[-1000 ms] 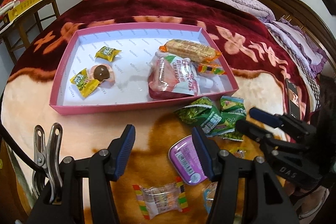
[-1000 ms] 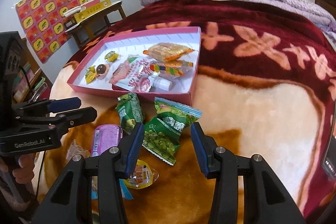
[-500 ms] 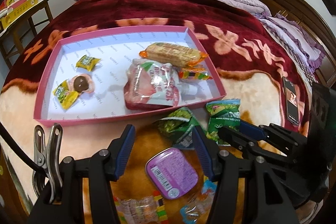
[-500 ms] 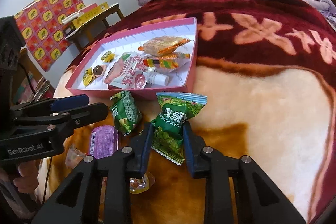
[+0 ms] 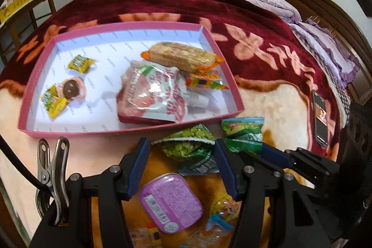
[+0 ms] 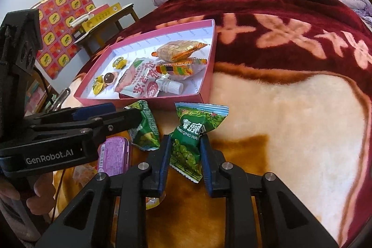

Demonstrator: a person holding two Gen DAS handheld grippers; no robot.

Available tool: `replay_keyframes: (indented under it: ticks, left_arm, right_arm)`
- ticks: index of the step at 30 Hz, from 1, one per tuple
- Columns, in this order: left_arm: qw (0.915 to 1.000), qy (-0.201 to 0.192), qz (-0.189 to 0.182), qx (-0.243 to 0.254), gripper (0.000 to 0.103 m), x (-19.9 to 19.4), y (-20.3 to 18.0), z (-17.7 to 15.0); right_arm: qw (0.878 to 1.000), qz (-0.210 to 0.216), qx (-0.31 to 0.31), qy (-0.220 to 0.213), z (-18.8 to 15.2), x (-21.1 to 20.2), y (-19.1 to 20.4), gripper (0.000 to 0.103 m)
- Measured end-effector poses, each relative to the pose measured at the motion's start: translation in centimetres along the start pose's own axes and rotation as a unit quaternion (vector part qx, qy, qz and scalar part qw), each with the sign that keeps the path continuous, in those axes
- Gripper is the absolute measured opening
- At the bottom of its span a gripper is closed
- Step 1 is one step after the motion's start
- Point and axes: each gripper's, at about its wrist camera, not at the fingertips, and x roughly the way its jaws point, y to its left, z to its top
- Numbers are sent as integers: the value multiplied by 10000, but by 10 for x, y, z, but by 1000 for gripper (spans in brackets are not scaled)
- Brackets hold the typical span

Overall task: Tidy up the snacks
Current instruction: 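Grasp a green pea snack packet with the left tool while the right tool grasps another, then carry both green pea packets into the pink box and release them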

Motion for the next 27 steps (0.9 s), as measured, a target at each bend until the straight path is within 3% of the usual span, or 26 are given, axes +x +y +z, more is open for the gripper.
replay_keyframes:
  ticks: [7,14,27]
  left_arm:
    - [9998,137,-117,35,60,11,-8,-1]
    - [9998,102,-167,73,48,12,-10,-2]
    - [9998,-89,-101,117,46,-6,-1,-6]
  right_arm:
    - [10000,12,-18,13,-1,-1,0,26]
    - [10000,9,-33,14,-1,1,1,26]
    - [9998,3,-165,-56,0,-5,10,21]
